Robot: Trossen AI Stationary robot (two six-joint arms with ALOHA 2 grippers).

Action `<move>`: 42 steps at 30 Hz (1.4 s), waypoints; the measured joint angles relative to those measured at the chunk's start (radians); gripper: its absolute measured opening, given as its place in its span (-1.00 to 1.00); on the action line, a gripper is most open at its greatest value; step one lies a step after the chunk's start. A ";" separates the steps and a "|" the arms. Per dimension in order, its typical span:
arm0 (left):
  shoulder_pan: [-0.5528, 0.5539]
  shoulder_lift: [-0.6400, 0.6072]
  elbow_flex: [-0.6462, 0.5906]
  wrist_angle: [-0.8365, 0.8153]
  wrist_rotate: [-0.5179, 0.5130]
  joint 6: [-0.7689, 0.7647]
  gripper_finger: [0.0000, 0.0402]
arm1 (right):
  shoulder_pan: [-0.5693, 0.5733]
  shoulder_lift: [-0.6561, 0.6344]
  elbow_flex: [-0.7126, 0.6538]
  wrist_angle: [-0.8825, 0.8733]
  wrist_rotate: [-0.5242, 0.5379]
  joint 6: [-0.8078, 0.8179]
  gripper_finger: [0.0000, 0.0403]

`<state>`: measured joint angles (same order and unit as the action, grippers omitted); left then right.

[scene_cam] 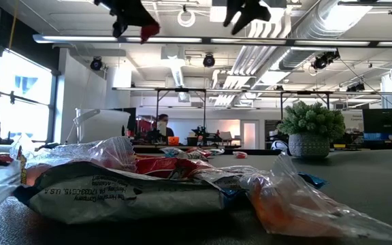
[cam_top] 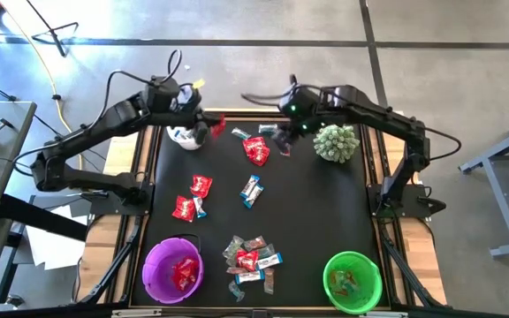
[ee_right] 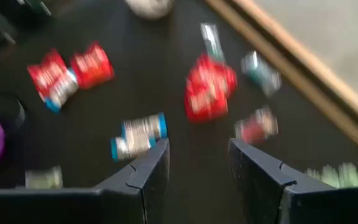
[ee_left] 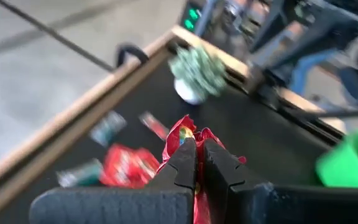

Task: Sort candy
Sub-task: Put the red candy into the violet bucket

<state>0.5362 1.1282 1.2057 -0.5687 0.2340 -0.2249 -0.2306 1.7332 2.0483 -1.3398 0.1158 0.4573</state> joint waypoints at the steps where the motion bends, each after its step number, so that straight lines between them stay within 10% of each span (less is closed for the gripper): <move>1: 0.000 -0.010 0.000 -0.035 0.032 -0.010 -1.00 | 0.012 0.000 0.000 -0.047 0.000 0.036 -0.20; 16: -0.223 -0.087 0.000 -0.209 0.260 -0.229 -1.00 | 0.284 -0.005 -0.017 -0.230 -0.010 0.280 -0.20; 26: -0.608 -0.043 0.000 -0.151 -0.082 -0.627 -1.00 | 0.567 -0.005 -0.017 -0.231 -0.011 0.339 -0.20; 42: -1.212 0.134 0.000 -0.198 -0.323 -1.273 -1.00 | 0.919 -0.005 -0.017 -0.231 0.099 0.582 -0.20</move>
<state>-0.6754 1.2625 1.2057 -0.7671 -0.0889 -1.4982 0.6882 1.7279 2.0315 -1.5711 0.2143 1.0388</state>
